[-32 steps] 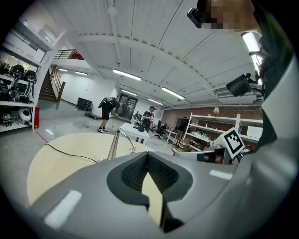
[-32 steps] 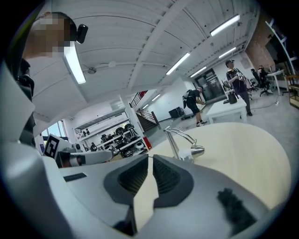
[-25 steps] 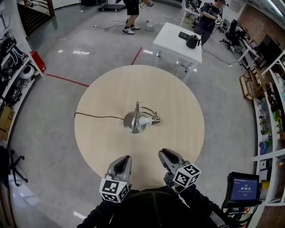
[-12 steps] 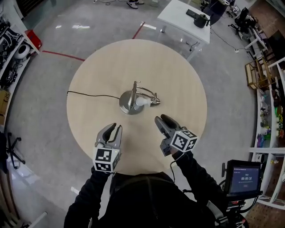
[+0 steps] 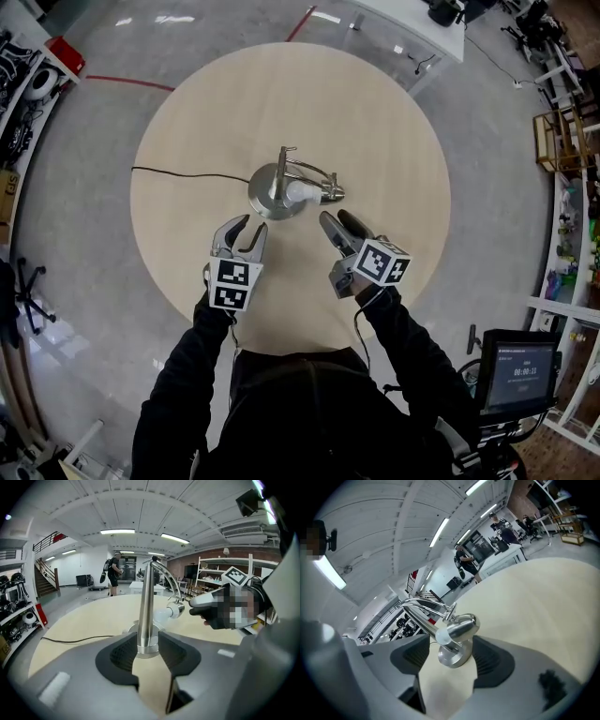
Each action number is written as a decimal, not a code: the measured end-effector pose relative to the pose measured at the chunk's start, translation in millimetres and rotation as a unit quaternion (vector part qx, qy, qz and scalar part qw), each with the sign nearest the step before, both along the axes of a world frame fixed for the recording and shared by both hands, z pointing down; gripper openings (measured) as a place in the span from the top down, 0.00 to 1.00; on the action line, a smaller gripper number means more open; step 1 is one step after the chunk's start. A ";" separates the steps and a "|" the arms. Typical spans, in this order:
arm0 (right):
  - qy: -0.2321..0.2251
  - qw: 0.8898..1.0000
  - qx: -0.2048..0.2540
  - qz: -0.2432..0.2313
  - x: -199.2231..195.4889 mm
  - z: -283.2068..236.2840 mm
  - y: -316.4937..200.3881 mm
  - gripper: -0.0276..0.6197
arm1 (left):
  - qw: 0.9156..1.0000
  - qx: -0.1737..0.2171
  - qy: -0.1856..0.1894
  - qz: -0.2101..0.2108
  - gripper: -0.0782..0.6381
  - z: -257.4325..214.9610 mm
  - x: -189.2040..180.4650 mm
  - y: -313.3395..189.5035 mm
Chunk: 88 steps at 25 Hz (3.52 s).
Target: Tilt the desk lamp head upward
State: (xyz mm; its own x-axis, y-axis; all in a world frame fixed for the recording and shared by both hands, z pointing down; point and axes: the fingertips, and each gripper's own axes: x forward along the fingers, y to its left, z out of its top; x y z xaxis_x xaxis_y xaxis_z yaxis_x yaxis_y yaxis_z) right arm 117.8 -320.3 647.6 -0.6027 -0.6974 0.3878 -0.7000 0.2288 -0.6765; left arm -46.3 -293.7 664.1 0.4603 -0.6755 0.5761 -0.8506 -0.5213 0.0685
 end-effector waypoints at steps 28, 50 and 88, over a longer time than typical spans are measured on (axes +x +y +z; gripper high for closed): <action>-0.143 0.985 -0.041 0.092 -2.3 7.6 -16.3 0.45 | 0.997 -0.069 -0.036 -0.003 0.68 64.2 31.9 0.6; -0.042 0.991 -0.002 0.128 25.0 -7.4 -27.0 0.51 | 0.997 -0.069 -0.039 -0.001 0.68 76.8 25.8 -10.3; 0.236 0.953 0.163 0.097 58.6 -136.2 -32.8 0.53 | 0.999 -0.024 0.028 -0.039 0.64 -20.9 0.2 44.8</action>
State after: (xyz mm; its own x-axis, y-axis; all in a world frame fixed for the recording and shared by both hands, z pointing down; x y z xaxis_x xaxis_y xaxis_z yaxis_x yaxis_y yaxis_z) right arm 176.4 -353.1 511.5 -0.2626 -0.9076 0.3275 -0.9593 0.2090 -0.1900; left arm -46.1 -249.0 643.2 0.4401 -0.6829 0.5830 -0.8824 -0.4492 0.1400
